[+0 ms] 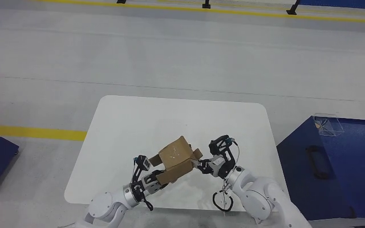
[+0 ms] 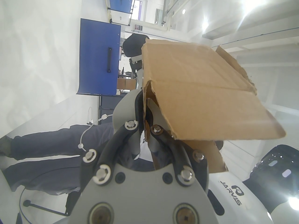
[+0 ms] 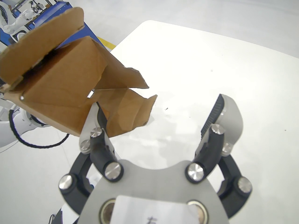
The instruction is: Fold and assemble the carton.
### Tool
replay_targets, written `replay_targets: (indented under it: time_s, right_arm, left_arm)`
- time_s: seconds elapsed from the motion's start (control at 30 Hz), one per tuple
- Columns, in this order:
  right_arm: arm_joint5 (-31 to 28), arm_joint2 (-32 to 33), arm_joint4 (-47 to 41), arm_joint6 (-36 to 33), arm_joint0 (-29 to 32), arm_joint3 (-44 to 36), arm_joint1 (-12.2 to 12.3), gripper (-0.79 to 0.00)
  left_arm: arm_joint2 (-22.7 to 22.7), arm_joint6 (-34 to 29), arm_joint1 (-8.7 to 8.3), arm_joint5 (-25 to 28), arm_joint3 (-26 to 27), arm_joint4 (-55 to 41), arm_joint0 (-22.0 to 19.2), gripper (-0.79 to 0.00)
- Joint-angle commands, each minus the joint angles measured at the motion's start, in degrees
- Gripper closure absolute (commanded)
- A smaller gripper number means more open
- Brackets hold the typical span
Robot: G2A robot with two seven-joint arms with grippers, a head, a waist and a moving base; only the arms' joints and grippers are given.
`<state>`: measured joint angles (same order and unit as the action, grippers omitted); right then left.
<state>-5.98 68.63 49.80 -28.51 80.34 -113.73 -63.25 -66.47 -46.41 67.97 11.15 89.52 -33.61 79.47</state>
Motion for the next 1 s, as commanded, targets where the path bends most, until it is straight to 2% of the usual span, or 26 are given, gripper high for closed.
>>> replay_targets:
  time_s: [0.0,0.23,0.63,0.97]
  right_arm:
    - [-0.4,0.1,-0.2,0.2,0.1,-0.2,0.0,-0.785]
    - [-1.7,-0.1,-0.1,0.3,0.0,1.2,-0.1,-0.785]
    - [1.5,0.9,3.7,3.1,-2.4,2.4,-0.5,-0.785]
    - [7.2,-1.9,13.6,7.5,-6.8,6.9,-1.5,-0.785]
  left_arm:
    - [-0.1,0.2,0.0,-0.1,0.0,0.0,0.0,0.0]
    - [0.2,0.6,0.12,-0.1,-0.3,-0.3,-0.2,0.0]
    - [0.6,1.0,0.33,0.0,-0.9,-0.7,-0.8,0.0]
    - [1.0,-0.3,0.3,-0.4,-0.2,-0.2,-0.6,0.0]
